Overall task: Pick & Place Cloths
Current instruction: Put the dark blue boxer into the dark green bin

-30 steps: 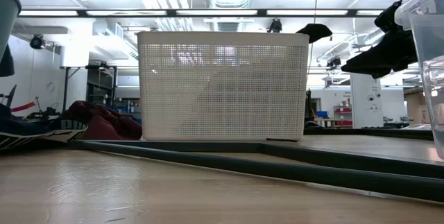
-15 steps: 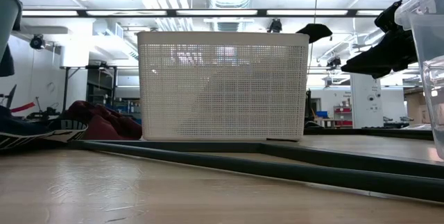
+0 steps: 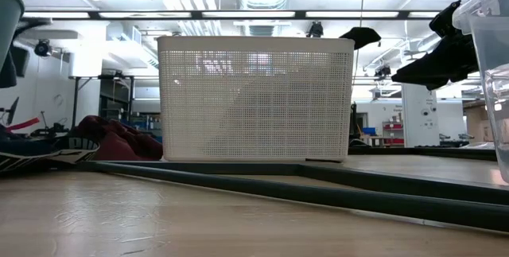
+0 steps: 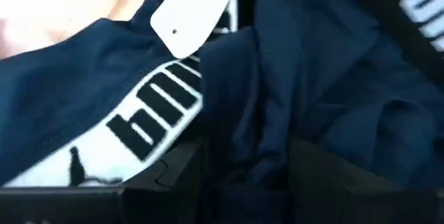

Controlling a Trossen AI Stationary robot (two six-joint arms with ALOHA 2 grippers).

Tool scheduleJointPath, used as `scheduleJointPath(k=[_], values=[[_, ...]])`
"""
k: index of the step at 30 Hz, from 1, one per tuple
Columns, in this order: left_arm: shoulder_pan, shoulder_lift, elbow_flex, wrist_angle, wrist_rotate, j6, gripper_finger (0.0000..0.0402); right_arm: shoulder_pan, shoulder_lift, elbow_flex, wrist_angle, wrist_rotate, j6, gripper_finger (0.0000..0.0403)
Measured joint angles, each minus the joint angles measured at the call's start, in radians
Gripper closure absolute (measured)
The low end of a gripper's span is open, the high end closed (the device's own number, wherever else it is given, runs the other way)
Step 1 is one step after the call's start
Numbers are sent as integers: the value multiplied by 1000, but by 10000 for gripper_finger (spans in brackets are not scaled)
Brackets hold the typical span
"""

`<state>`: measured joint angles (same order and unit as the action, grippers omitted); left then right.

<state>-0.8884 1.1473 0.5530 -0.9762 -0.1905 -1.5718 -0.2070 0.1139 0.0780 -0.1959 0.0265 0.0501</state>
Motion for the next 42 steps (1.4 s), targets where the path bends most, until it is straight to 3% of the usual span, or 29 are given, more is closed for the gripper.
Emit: scheduleJointPath(k=[7, 10, 15, 18, 24, 29, 35, 42], values=[[12, -3, -105, 100, 48, 19, 227, 0, 0, 0, 0, 0, 0, 254], [15, -3, -112, 112, 65, 33, 267, 0, 0, 0, 0, 0, 1, 264], [22, -4, -73, 102, 50, 91, 377, 0, 0, 0, 0, 0, 0, 281], [24, -2, -42, 80, 10, 115, 383, 0, 0, 0, 0, 0, 1, 291], [25, -3, 92, -61, -34, 155, 391, 0, -1, 0, 0, 0, 1, 312], [25, -4, 267, -187, -159, 213, 391, 0, -1, 0, 0, 0, 0, 330], [25, -5, 477, -219, -279, 347, 391, 0, -1, 0, 0, 0, 0, 349], [25, -5, 684, -232, -298, 485, 391, 0, -1, 0, 0, 0, 0, 364]])
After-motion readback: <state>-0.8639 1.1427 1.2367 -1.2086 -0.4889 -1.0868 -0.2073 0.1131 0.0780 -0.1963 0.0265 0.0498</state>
